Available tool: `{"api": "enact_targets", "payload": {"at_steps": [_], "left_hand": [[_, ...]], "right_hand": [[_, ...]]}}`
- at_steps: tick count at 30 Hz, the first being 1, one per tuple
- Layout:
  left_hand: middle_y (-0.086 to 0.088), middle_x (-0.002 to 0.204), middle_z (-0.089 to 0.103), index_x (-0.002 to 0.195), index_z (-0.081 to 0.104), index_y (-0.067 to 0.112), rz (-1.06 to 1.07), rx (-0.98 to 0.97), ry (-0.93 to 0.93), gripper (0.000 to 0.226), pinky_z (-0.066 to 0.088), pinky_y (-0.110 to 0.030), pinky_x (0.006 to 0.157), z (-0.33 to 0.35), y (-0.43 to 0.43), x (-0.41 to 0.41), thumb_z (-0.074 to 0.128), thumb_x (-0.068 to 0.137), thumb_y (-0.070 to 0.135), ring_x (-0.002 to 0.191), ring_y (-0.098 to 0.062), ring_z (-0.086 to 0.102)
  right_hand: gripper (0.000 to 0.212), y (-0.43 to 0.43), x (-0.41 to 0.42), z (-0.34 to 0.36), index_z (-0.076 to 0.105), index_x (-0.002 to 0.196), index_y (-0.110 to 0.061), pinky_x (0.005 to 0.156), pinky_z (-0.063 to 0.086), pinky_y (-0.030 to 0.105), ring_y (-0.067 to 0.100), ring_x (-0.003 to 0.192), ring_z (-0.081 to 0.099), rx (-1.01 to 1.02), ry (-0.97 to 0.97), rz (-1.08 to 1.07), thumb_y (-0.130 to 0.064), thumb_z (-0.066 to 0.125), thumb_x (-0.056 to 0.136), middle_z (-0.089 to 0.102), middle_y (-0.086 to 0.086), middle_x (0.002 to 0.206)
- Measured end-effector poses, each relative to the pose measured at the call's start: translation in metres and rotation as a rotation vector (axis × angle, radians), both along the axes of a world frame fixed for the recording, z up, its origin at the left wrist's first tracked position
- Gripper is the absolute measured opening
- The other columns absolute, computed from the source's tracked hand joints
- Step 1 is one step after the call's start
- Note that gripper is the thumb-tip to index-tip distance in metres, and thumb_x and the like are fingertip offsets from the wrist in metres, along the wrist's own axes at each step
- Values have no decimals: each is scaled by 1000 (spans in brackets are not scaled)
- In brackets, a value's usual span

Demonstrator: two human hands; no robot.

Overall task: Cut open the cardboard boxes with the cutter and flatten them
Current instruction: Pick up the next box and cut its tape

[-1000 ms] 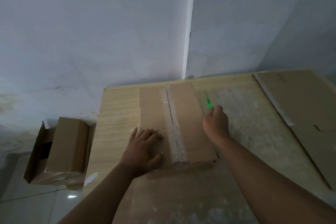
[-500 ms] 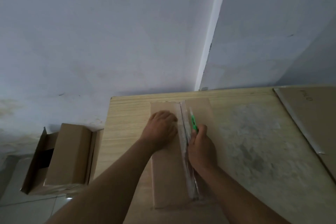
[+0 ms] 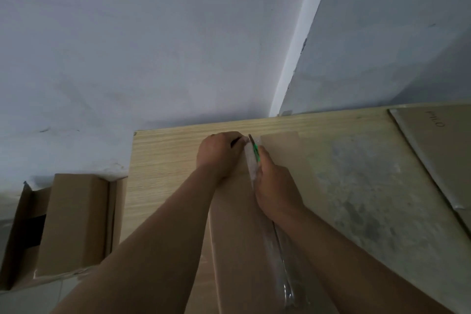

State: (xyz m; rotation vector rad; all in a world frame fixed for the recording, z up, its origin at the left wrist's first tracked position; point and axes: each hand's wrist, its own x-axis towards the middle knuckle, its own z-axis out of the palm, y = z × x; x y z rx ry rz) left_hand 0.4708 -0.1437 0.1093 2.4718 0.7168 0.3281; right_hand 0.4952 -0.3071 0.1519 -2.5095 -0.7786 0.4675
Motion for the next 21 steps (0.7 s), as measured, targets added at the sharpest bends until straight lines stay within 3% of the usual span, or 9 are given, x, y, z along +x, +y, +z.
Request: {"api": "enact_targets", "payload": {"at_steps": [4, 13, 18, 21], "left_hand": [[4, 102, 77, 103, 76, 30, -23, -31, -25, 26, 50, -36, 76, -3, 4, 0, 54, 103, 44, 95, -25, 67], [0, 100, 76, 98, 75, 26, 21, -42, 2, 27, 50, -37, 75, -1, 2, 3, 57, 101, 45, 95, -28, 66], [-1, 102, 76, 99, 75, 27, 14, -31, 4, 26, 46, -35, 72, -1, 2, 3, 57, 101, 45, 96, -29, 66], [0, 102, 76, 100, 76, 28, 12, -34, -2, 27, 45, -34, 72, 0, 1, 2, 55, 102, 45, 97, -28, 65]], "right_hand": [[67, 10, 4, 1, 9, 160, -30, 75, 45, 37, 36, 101, 63, -79, -16, -11, -15, 37, 101, 65, 18, 115], [63, 22, 10, 8, 13, 160, -22, 86, 49, 40, 37, 111, 61, -130, -22, -5, -13, 34, 102, 61, 21, 126], [66, 18, 4, 9, 9, 160, -24, 90, 51, 43, 37, 109, 61, -132, -3, -11, -11, 32, 100, 61, 21, 124], [66, 7, -7, 10, 13, 159, -24, 84, 53, 44, 37, 102, 63, -131, 11, -29, -10, 37, 98, 63, 20, 116]]}}
